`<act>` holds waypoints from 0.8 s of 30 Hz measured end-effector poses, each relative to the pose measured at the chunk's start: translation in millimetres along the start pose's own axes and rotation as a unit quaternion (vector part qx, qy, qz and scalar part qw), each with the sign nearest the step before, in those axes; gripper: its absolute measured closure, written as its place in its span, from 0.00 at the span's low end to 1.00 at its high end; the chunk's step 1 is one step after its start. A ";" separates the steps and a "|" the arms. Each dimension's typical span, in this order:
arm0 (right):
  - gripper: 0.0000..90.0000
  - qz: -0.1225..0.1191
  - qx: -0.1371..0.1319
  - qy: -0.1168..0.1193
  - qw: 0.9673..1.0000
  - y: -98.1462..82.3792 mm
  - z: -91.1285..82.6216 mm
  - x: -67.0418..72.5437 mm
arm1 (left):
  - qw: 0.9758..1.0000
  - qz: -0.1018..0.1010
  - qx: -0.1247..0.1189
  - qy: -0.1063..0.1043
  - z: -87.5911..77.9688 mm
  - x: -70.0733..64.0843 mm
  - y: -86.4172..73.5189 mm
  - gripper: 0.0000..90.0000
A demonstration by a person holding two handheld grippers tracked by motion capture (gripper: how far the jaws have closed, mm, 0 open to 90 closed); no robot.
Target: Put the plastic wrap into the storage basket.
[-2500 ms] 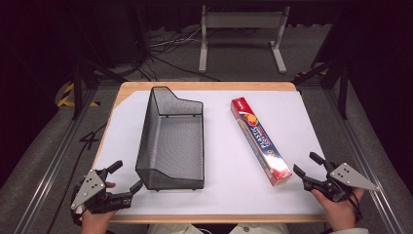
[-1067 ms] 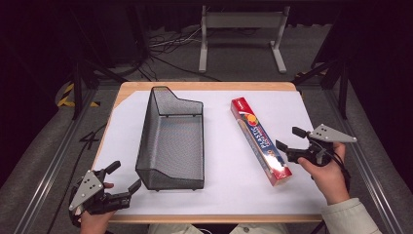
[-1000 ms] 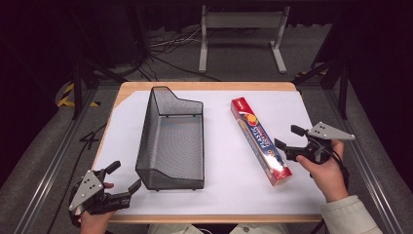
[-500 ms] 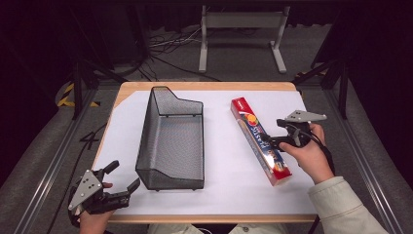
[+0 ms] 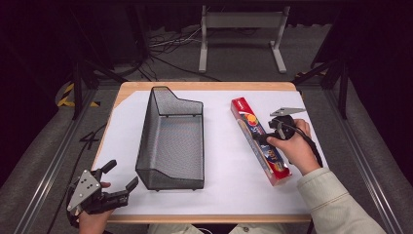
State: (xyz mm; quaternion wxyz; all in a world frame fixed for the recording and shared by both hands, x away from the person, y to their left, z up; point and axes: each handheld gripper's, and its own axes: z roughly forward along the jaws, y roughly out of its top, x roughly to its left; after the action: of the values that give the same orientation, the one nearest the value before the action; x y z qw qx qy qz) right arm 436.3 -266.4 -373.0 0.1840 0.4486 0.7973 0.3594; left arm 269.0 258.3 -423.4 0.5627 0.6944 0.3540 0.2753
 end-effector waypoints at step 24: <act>0.23 0.062 0.141 -0.029 0.988 0.4 46.1 -0.7 | 0.999 -0.032 -0.005 0.037 1.7 11.8 -2.0 0.10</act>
State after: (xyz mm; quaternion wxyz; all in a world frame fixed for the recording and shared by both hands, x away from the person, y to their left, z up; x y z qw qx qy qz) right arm 465.2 -248.0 -403.8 0.1193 0.5288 0.8049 0.2414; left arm 277.0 267.0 -425.9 0.5611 0.6691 0.3957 0.2844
